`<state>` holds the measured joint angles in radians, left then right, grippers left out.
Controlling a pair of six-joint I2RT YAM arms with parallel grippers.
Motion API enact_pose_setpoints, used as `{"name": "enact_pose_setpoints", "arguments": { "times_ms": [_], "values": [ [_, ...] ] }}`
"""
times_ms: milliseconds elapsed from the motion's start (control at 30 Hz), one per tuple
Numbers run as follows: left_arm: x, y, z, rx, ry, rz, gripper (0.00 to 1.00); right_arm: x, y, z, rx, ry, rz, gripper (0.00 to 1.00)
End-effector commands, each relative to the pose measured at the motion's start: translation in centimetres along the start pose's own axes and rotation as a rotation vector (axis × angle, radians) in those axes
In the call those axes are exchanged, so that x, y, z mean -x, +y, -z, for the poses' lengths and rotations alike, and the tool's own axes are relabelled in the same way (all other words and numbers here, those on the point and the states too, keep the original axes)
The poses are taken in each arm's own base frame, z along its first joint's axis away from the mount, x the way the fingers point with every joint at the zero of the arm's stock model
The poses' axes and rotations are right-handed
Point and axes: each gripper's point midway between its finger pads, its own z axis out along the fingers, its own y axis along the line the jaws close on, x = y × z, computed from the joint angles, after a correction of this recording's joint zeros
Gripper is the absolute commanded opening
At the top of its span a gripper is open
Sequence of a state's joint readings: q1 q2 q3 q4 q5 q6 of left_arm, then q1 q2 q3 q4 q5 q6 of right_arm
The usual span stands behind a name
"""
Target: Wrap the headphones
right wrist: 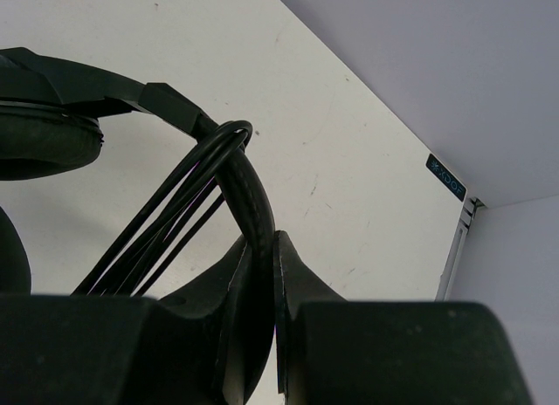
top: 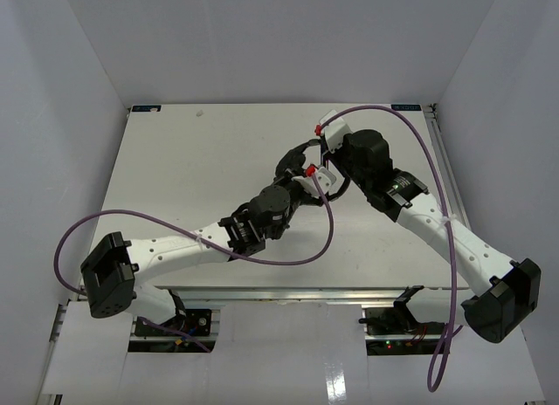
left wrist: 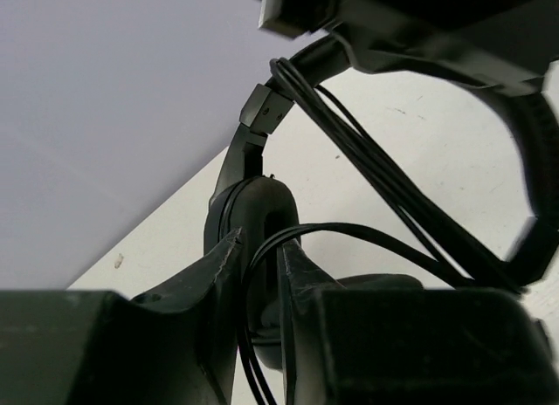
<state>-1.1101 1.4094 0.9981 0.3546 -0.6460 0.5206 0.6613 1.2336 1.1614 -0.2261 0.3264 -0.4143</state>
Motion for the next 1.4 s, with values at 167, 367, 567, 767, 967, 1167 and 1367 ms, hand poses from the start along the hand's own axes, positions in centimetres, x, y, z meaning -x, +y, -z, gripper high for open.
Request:
{"name": "enact_pose_setpoints", "arguments": {
  "times_ms": [167, 367, 567, 767, 967, 1167, 1367],
  "values": [
    [1.7, 3.7, -2.0, -0.009, -0.074, 0.056, 0.45, 4.0, 0.4, 2.5, 0.091, -0.145, -0.075, 0.08],
    [1.4, 5.9, -3.2, -0.008, -0.072, 0.048, 0.56, 3.8, 1.0, 2.9, 0.123, -0.153, -0.071, 0.08],
    [0.6, 8.3, -4.1, 0.020, -0.060, 0.035, 0.58, 3.0, 2.1, 2.7, 0.169, -0.131, -0.073, 0.08],
    [1.7, 8.7, -3.2, -0.028, -0.102, 0.045, 0.58, 2.4, 2.6, 2.3, 0.183, -0.109, -0.068, 0.08],
    [2.0, 6.9, -1.1, -0.159, -0.134, 0.081, 0.57, 2.2, 2.8, 1.8, 0.188, -0.097, -0.069, 0.08],
    [2.3, 6.6, -0.6, -0.181, -0.147, 0.103, 0.57, 2.2, 3.0, 1.6, 0.196, -0.094, -0.071, 0.08],
    [1.9, 7.2, -2.9, -0.121, -0.122, 0.088, 0.57, 2.7, 3.2, 2.0, 0.215, -0.107, -0.076, 0.08]
  ]
}}
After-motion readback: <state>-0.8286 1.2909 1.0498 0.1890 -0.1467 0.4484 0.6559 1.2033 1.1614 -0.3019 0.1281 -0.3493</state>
